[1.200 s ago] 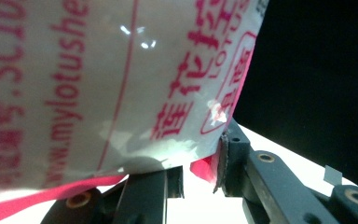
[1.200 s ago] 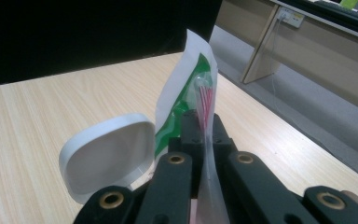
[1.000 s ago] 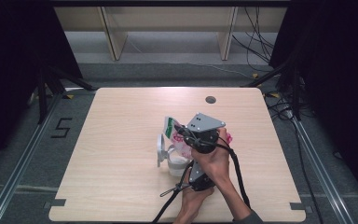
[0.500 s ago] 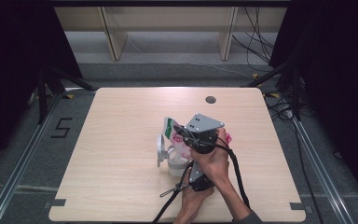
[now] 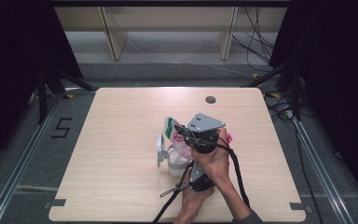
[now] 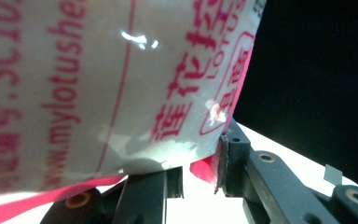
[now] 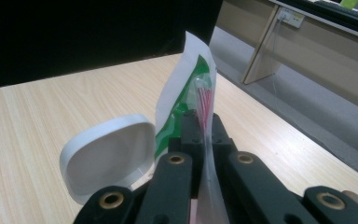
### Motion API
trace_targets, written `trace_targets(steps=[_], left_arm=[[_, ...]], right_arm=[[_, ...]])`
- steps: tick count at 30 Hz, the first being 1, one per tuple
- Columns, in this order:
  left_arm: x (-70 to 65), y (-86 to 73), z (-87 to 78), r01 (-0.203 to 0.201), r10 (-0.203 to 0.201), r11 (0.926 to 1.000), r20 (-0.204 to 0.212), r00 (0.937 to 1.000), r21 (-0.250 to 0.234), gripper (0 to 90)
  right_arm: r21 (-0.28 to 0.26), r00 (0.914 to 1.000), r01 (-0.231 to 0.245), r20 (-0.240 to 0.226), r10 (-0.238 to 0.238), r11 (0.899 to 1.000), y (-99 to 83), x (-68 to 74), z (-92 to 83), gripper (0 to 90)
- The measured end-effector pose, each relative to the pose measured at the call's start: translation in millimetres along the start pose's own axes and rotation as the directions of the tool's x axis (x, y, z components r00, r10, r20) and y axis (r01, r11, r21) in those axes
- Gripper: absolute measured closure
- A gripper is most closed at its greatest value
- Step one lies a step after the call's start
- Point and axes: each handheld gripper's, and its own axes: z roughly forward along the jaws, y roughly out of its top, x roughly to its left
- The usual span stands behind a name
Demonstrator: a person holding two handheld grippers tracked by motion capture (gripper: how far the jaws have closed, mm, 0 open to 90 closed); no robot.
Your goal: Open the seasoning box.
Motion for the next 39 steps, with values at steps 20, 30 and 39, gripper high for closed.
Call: trace_targets(steps=[20,30,39], left_arm=[[1.1,0.6,-0.6,0.005,-0.005,1.0,0.005,1.0,-0.003,74.8],[0.3,0.1,0.0,0.012,-0.012,0.9999,0.004,0.9999,-0.007,74.7],[2.7,0.5,-0.6,-0.017,0.017,0.9998,0.028,0.9995,0.012,74.6]], right_arm=[[-0.004,0.9999,0.014,0.006,-0.014,1.0,0.3,3.6,2.5,89.9],[-0.014,0.9984,0.056,0.008,-0.056,0.998,0.7,1.4,3.0,89.9],[0.001,0.9995,0.031,-0.001,-0.031,1.0,-0.1,5.5,5.0,89.9]])
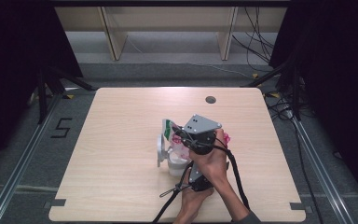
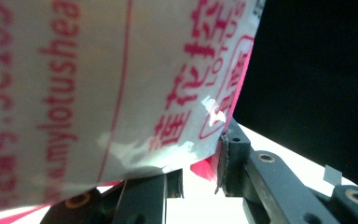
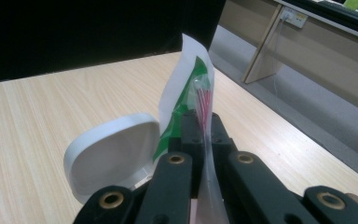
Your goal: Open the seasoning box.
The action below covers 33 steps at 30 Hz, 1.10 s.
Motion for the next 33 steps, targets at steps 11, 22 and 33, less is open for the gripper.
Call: trace_targets(steps=[11,22,33], left_arm=[[-0.7,-0.5,0.0,0.01,-0.01,0.9999,-0.001,1.0,-0.006,74.6],[-1.8,-0.4,-0.6,0.022,-0.023,0.9995,-0.025,0.9994,-0.022,74.7],[-2.3,0.2,-1.6,0.02,-0.021,0.9998,-0.041,0.999,-0.005,74.6]], right_arm=[[-0.005,0.9999,-0.014,-0.003,0.014,1.0,-0.1,0.9,-0.5,89.9],[-0.019,0.9997,-0.017,-0.016,0.016,1.0,-0.2,-2.1,-1.5,89.9],[-0.014,0.9997,-0.024,-0.005,0.024,1.0,0.0,0.6,-1.3,89.9]])
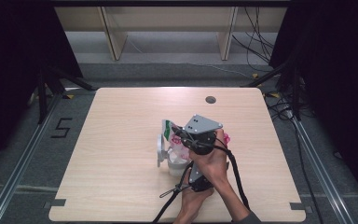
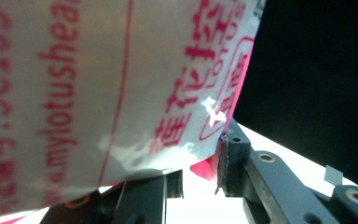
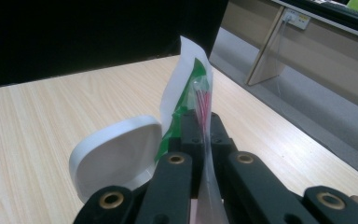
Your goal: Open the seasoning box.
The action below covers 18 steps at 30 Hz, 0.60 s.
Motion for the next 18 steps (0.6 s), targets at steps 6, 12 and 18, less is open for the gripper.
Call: trace_targets(steps=[6,12,18], left_arm=[[1.6,-0.3,1.6,-0.014,0.014,0.9999,0.042,0.999,-0.001,74.6],[1.5,-0.4,1.9,-0.009,0.009,0.9999,0.038,0.9992,-0.007,74.7],[2.5,0.2,1.7,-0.003,0.003,1.0,0.046,0.9989,0.0,74.7]], right_arm=[[0.006,1.0,0.003,-0.001,-0.003,1.0,-0.1,0.5,0.3,89.9],[0.004,0.9996,0.03,-0.001,-0.03,1.0,0.2,0.4,1.0,90.0],[0.012,0.9993,0.038,0.009,-0.038,0.999,-0.4,1.5,2.9,89.9]])
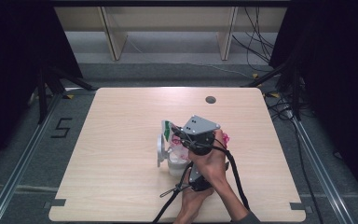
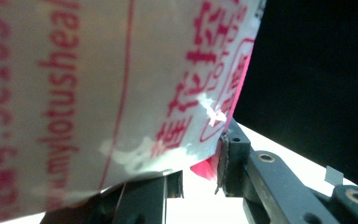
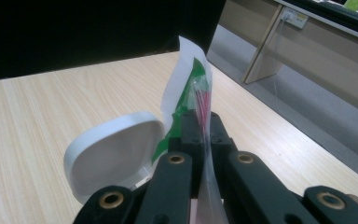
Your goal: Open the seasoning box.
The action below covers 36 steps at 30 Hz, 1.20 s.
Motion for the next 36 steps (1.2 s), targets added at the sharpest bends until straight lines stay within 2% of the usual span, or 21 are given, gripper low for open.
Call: trace_targets(steps=[3,5,7,11,12,13,15,36], left_arm=[[-1.5,1.2,-0.5,0.01,-0.01,0.9998,0.005,0.9999,-0.018,74.8],[-1.1,0.8,-0.3,0.004,-0.004,1.0,0.005,1.0,-0.007,74.7],[-1.4,-1.4,0.9,0.015,-0.015,0.9999,-0.007,0.9999,-0.004,74.6],[-0.7,0.1,-0.4,-0.009,0.009,0.9999,-0.013,0.9999,0.013,74.6],[-0.6,1.0,-1.6,-0.022,0.023,0.9991,-0.024,0.9994,0.037,74.6],[-0.6,-0.4,0.4,-0.011,0.011,0.9999,-0.007,0.9999,0.006,74.6],[-1.1,-1.6,0.7,0.002,-0.002,1.0,-0.011,0.9999,0.0,74.5],[-0.4,-0.7,-0.1,-0.003,0.003,0.9999,-0.008,1.0,0.013,74.5]], right_arm=[[-0.009,1.0,0.007,0.001,-0.007,1.0,2.4,0.8,-2.8,89.9],[-0.011,1.0,0.008,0.001,-0.008,1.0,2.9,0.9,-3.0,89.9],[0.008,0.9999,0.009,0.009,-0.009,1.0,0.0,1.4,0.9,89.9],[0.003,1.0,-0.003,0.001,0.003,1.0,-0.6,0.1,0.7,89.9],[-0.001,1.0,-0.006,0.0,0.006,1.0,-0.2,-0.3,-0.3,89.9],[-0.004,1.0,-0.002,-0.001,0.002,1.0,-0.1,-0.3,-0.1,89.9],[0.006,1.0,-0.001,0.005,0.001,1.0,-1.2,0.8,2.3,89.8],[0.004,1.0,-0.005,-0.005,0.005,1.0,-1.6,-0.5,2.3,89.8]])
